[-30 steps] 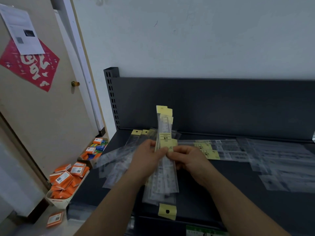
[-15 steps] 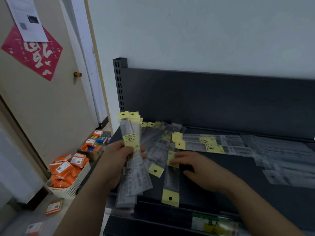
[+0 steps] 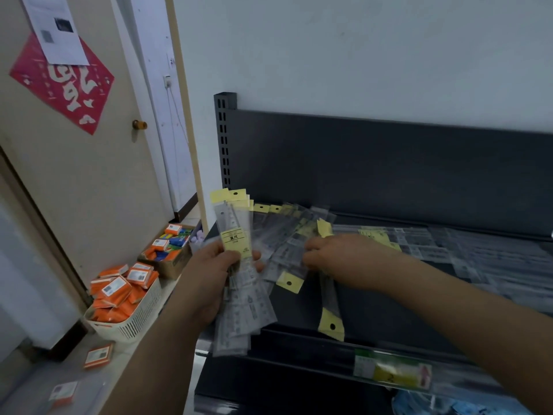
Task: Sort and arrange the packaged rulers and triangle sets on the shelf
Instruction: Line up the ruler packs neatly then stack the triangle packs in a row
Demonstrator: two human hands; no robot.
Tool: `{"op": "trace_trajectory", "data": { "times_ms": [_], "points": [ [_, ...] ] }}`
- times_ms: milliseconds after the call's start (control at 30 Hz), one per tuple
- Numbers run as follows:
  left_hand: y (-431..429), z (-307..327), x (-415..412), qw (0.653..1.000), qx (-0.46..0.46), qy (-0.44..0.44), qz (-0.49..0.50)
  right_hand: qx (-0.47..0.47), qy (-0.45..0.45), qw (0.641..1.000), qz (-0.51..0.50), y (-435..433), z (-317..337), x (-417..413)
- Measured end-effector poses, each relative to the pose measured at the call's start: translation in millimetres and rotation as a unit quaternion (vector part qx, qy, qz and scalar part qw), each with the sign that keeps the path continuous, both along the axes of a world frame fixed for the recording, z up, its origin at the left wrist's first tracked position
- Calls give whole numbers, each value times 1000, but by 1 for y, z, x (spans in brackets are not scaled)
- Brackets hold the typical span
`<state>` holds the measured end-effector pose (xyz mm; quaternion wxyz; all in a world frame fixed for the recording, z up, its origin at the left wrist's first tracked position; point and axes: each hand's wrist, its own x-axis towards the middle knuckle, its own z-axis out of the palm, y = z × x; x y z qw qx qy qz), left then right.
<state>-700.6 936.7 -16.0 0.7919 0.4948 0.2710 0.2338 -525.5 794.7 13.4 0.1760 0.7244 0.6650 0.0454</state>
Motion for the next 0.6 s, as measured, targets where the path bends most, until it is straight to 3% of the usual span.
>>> {"op": "trace_trajectory", "data": {
  "times_ms": [133, 233, 367, 600],
  "points": [
    [4, 1, -11, 1000, -20, -14, 10, 6, 45, 999, -9, 6, 16, -1],
    [6, 2, -15, 999, -34, -22, 12, 85, 153, 984, -27, 8, 37, -1],
    [4, 4, -11, 998, -26, -34, 40, 244, 422, 869, -81, 13, 50, -6],
    [-2, 11, 9, 998, 19, -46, 45, 335, 564, 731, -187, 42, 29, -25]
  ]
}}
